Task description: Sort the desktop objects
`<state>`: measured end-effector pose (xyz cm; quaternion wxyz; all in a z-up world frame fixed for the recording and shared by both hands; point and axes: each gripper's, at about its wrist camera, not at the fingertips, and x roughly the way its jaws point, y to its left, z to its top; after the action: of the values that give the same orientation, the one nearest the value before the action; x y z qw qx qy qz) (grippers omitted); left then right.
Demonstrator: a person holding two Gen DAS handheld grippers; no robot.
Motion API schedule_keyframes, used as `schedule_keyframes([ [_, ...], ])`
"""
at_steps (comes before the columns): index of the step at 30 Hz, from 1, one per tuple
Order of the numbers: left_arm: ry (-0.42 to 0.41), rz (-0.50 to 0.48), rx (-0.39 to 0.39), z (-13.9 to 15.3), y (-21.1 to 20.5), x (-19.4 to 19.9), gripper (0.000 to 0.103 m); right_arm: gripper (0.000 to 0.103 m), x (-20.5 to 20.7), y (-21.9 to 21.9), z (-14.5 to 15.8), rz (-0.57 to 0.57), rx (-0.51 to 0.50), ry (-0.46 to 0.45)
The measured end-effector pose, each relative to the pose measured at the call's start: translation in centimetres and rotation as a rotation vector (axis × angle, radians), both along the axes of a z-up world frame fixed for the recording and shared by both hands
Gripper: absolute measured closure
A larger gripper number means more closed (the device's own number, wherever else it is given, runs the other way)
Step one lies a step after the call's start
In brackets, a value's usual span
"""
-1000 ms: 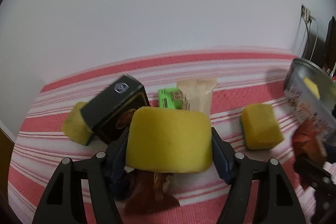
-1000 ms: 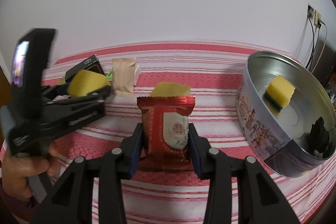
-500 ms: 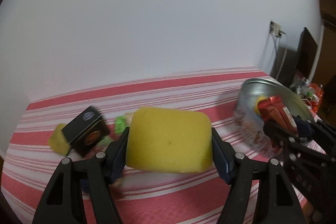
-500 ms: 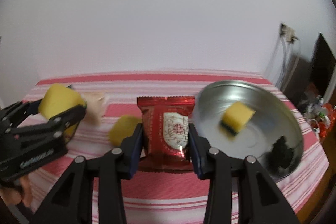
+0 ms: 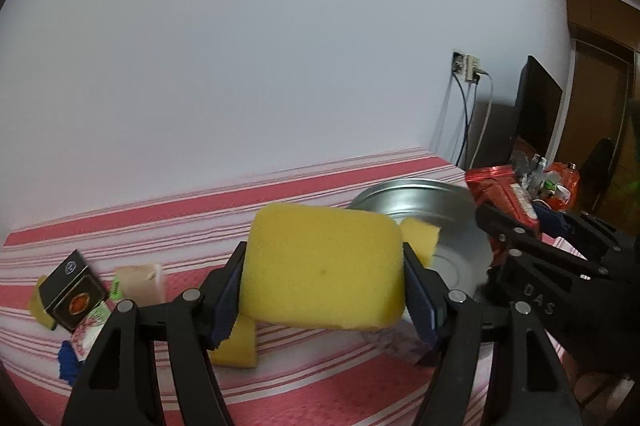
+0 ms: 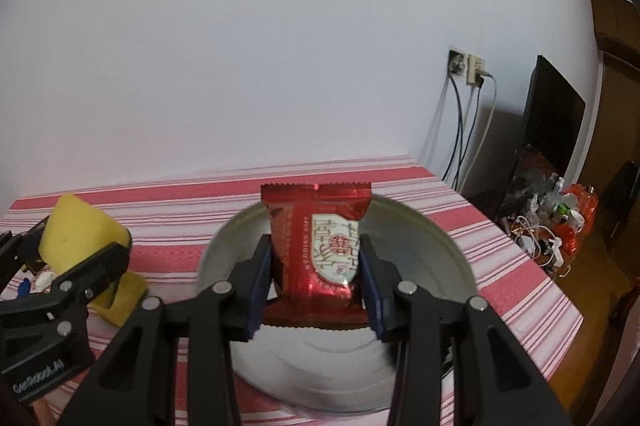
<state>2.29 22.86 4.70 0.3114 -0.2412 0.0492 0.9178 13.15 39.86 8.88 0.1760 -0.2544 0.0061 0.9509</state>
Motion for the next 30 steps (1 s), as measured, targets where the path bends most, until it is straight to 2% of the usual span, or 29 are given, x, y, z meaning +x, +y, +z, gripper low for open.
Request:
schedule_keyframes([
  [13,0.001,-0.038,0.009,0.3,4.6,0.9,0.031,0.062,0.1,4.0,-0.2,-0.024,0.006,0.003],
  [30,-0.043,-0.016,-0.006,-1.6,9.2,-0.1,0.031,0.062,-1.7,9.0,-2.7,-0.043,-0.034,-0.06],
])
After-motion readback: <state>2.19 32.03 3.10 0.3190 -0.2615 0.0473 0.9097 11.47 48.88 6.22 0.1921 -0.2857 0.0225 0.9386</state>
